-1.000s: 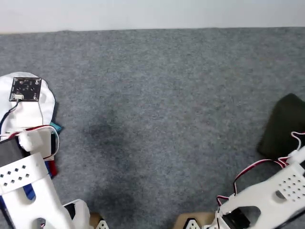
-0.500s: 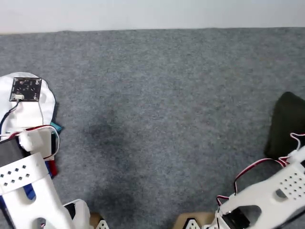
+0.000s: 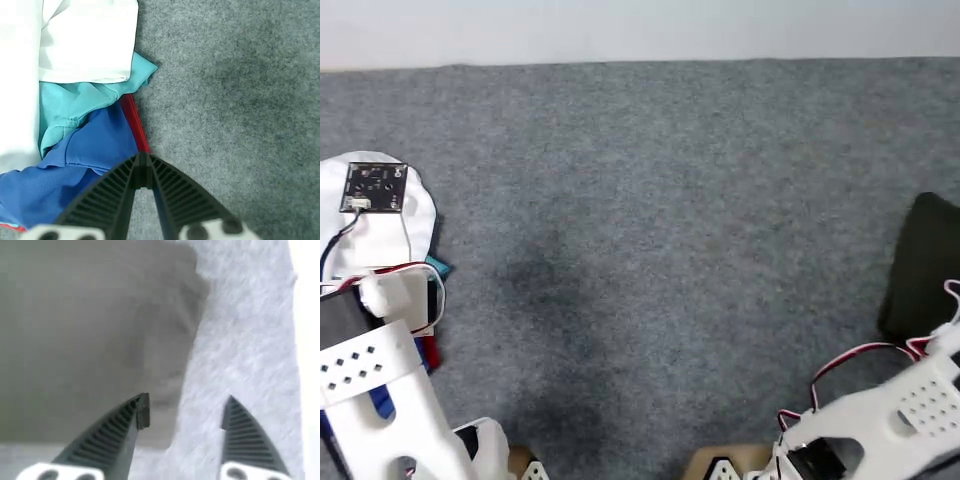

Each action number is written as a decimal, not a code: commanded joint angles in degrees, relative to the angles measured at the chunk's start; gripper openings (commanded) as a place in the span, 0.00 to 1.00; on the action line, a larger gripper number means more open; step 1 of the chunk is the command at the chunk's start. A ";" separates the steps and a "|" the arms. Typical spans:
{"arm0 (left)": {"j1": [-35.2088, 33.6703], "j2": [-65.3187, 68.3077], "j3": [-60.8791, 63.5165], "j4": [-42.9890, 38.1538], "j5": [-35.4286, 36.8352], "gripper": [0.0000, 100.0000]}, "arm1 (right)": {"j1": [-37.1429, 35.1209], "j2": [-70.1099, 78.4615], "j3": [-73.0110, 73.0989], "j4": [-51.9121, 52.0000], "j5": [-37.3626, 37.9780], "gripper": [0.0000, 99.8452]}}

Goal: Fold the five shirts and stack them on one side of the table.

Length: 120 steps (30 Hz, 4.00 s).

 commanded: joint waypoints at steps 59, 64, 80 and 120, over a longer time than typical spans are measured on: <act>0.00 -0.88 -0.40 -0.09 -0.44 0.00 | -14.90 9.01 -2.99 -21.85 -16.53 0.01; 0.00 -1.05 -0.57 -0.09 -0.44 0.00 | -16.57 12.26 -2.99 -26.07 -16.53 0.01; 0.00 -1.14 -0.75 0.35 -0.53 0.00 | -20.79 8.04 -2.99 -20.35 -16.53 0.01; -0.35 -1.23 -5.32 4.04 -0.26 0.00 | -20.18 -54.55 33.93 28.70 -30.86 0.01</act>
